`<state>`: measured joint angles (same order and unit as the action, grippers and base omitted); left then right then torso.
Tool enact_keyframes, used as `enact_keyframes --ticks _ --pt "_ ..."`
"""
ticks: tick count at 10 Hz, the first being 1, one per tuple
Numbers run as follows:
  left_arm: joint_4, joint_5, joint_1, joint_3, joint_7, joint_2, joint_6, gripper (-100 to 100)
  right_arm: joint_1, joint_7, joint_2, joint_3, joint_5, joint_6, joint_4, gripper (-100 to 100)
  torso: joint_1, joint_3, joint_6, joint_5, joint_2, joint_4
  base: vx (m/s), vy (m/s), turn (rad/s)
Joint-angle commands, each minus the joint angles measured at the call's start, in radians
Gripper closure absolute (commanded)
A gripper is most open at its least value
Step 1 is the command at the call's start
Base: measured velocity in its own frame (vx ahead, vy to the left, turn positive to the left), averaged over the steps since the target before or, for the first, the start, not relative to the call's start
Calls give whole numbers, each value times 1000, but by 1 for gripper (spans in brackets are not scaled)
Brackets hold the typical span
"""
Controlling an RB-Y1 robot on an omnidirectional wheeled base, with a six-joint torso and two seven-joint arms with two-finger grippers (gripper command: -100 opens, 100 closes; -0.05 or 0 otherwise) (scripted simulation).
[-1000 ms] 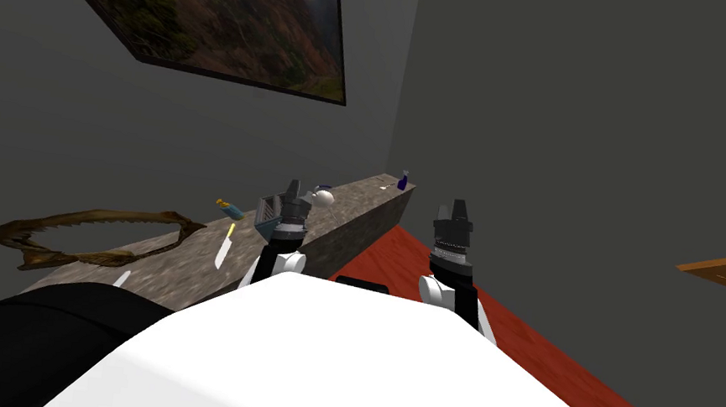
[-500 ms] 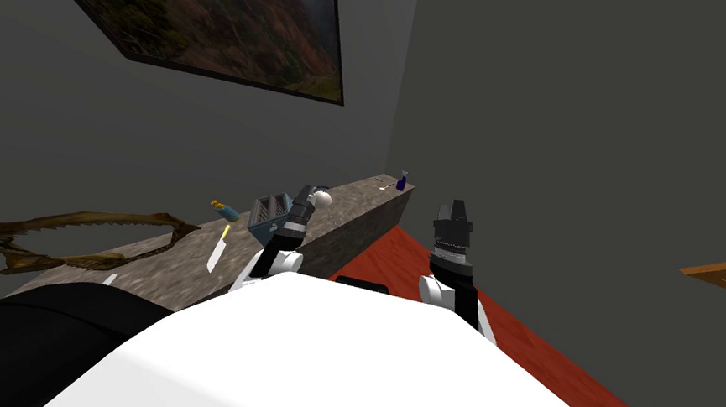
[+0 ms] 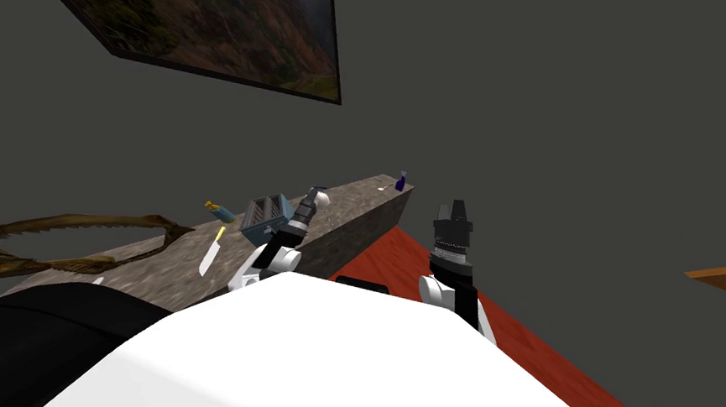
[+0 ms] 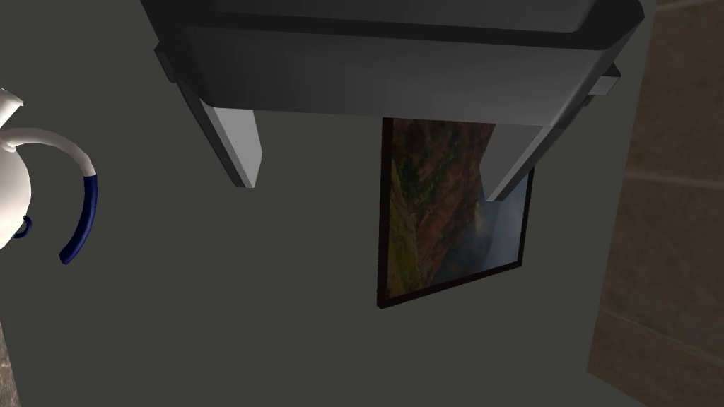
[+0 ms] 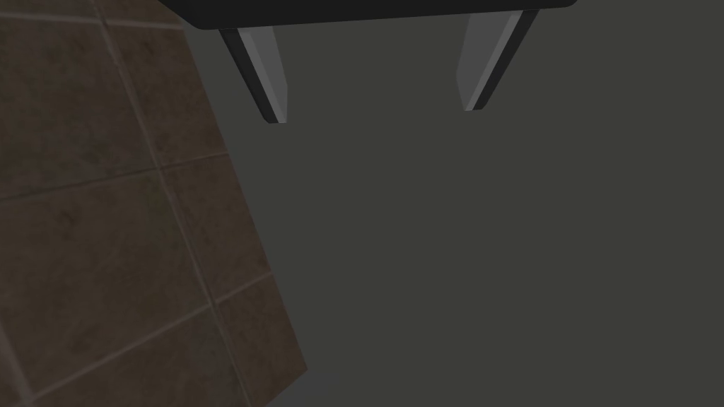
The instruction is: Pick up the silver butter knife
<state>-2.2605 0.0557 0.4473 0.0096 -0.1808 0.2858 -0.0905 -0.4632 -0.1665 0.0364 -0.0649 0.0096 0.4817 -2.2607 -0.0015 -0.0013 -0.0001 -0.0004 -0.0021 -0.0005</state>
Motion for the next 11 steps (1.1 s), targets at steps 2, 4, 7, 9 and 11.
enact_keyframes --ticks 2,4,7,9,11 --pt "13 0 -8 -1 -23 30 55 -100 0 0 0 0 0 0 0 0 0 0 0 0 0 0 23 -23 1" --pt "25 3 -19 0 -43 58 102 -100 0 0 0 0 0 0 0 0 0 0 0 0 0 0 23 -25 0" --pt "50 7 -42 2 -81 114 190 -100 0 0 0 0 0 0 0 0 0 0 0 0 0 0 30 -28 -1" --pt "63 10 -52 3 -100 141 233 -100 0 0 0 0 0 0 0 0 0 0 0 0 0 0 25 -24 0" --pt "76 13 -62 5 -119 169 287 -100 0 0 0 0 0 0 0 0 0 0 0 0 0 0 31 -25 0"
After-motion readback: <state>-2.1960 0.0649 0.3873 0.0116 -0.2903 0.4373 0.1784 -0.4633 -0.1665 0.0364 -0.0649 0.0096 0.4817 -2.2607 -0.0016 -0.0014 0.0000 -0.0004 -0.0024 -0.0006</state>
